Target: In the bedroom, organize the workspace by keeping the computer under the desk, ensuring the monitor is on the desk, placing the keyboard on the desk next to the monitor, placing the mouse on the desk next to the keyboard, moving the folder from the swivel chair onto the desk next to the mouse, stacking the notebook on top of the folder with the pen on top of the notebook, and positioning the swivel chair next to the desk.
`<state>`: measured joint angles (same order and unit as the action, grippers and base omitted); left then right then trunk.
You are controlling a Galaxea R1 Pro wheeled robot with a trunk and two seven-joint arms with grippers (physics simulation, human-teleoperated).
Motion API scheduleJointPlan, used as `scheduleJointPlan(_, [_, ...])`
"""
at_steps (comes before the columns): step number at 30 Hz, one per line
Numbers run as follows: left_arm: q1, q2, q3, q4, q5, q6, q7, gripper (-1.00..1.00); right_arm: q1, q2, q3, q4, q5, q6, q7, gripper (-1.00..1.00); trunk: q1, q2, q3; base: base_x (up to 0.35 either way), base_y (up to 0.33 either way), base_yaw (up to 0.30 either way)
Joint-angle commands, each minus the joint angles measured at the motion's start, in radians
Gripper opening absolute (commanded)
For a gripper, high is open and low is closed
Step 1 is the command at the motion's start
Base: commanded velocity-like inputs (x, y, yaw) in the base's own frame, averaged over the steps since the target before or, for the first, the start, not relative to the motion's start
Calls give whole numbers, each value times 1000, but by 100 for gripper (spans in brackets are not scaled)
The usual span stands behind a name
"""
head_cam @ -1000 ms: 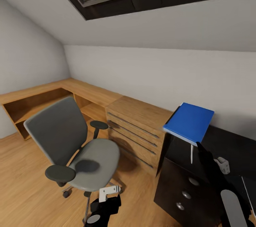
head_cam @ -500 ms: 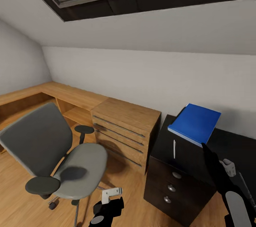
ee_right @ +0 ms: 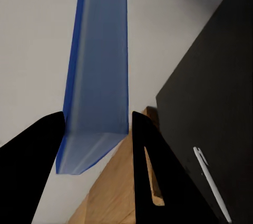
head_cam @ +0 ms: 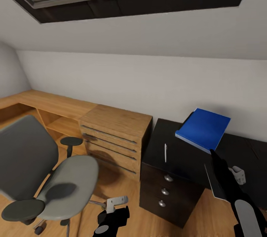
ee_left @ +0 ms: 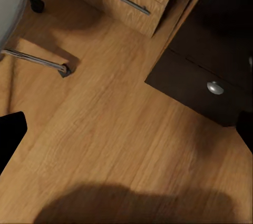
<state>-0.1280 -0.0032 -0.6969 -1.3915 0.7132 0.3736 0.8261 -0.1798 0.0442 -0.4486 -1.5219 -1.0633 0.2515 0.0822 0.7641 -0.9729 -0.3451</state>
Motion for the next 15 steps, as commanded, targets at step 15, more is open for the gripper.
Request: scheduleJointPlan(15, [-1, -1, 3, 66, 7, 5, 0, 100, -1, 0, -3, 39, -7, 8, 5, -100, -12, 20, 8, 0, 0, -278])
